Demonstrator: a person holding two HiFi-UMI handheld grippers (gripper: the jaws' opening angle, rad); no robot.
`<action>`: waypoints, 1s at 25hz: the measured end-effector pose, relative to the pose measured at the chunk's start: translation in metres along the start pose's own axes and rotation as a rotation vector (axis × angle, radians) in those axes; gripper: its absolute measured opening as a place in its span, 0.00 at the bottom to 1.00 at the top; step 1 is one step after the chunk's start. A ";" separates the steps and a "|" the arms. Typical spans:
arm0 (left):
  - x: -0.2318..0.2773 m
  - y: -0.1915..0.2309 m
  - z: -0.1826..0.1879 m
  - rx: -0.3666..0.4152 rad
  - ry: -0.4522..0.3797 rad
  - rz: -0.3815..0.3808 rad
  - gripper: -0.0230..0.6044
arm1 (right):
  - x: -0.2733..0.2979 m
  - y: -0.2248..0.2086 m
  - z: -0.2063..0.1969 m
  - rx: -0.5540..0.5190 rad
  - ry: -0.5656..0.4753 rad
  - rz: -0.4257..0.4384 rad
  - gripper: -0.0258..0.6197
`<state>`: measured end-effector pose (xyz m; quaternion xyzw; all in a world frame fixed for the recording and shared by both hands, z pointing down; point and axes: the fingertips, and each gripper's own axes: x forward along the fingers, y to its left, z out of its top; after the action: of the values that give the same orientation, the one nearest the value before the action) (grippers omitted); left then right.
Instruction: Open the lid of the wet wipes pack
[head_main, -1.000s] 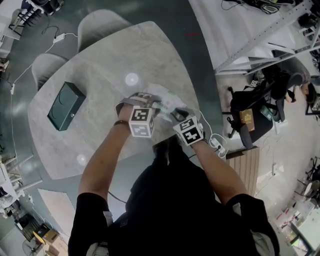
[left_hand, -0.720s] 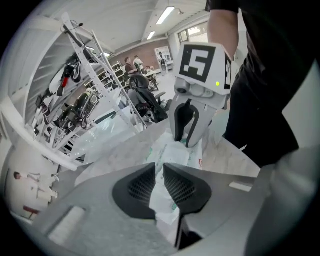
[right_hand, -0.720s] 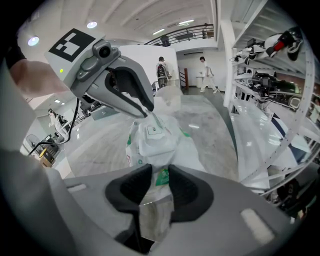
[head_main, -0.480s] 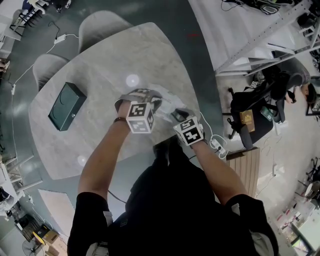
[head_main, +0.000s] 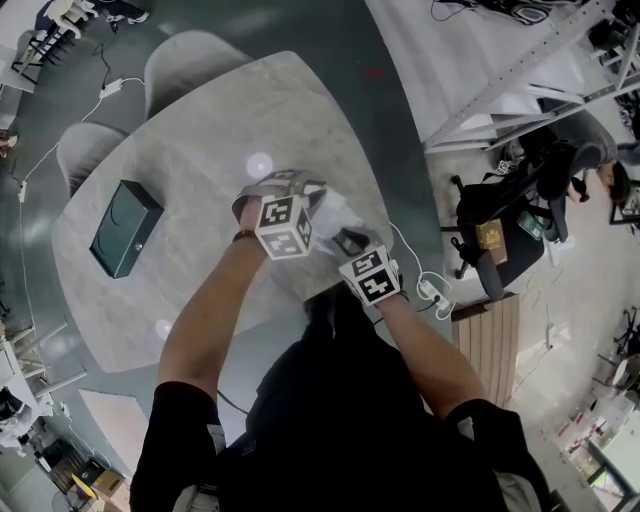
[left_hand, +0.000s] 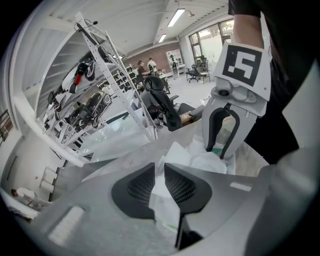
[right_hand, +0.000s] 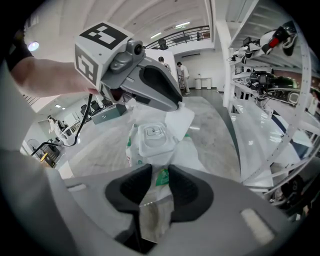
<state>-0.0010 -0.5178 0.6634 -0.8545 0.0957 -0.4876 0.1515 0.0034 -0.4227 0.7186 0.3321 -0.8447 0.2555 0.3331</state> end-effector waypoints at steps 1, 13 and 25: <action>0.005 0.002 0.000 0.003 0.003 -0.001 0.14 | 0.000 -0.001 0.000 0.003 -0.004 0.001 0.22; 0.031 0.011 -0.010 -0.160 -0.020 0.010 0.17 | 0.002 -0.005 -0.002 0.019 -0.029 0.006 0.22; -0.053 0.012 -0.021 -0.384 -0.121 0.127 0.21 | -0.024 0.006 -0.001 0.131 -0.019 0.000 0.22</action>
<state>-0.0465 -0.5161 0.6268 -0.8877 0.2312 -0.3975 0.0219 0.0131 -0.4090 0.7004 0.3554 -0.8293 0.3073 0.3026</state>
